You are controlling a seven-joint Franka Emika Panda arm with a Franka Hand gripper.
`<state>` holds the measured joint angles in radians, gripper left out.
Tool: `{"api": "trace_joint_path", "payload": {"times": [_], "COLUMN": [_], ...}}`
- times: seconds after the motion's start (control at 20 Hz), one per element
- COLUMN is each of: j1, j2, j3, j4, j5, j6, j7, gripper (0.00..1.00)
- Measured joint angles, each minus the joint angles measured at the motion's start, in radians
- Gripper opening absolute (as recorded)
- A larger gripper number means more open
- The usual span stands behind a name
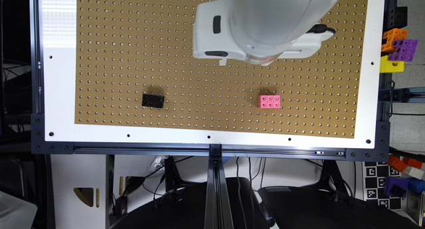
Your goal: Pick up pink block.
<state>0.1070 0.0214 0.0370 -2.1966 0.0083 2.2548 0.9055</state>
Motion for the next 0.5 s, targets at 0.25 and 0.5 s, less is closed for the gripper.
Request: {"api": "trace_joint_path", "payload": {"times": [0.25, 0.5], "j1": [0.008, 0.025], "j2": [0.004, 0.063], "j3": [0.017, 0.058], "j4": [0.004, 0.076], "j5": [0.0024, 0.0023], "j6": [0.006, 0.019], "j7": [0.019, 0.077], "gripper": [1.0, 1.0]}}
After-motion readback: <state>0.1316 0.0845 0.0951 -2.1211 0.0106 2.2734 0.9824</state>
